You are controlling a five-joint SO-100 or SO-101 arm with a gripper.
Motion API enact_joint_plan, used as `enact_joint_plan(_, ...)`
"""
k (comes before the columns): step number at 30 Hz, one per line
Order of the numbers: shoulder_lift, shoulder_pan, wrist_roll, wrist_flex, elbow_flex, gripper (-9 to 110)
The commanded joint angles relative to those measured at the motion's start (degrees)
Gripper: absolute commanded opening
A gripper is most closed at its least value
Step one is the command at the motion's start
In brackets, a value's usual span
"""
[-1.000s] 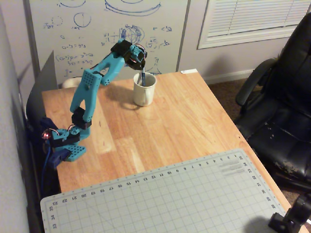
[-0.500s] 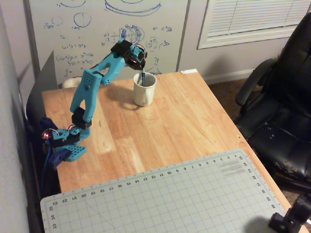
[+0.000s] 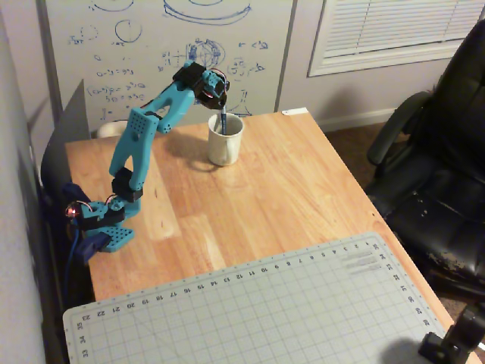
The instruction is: Touch the pen.
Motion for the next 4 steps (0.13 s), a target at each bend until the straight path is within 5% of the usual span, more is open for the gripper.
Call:
enact_joint_plan(1,-0.3,-0.4,-0.4,-0.7,-5.5,1)
enact_joint_plan(4,-1.2,-0.2,-0.4,-0.7,-5.6,1)
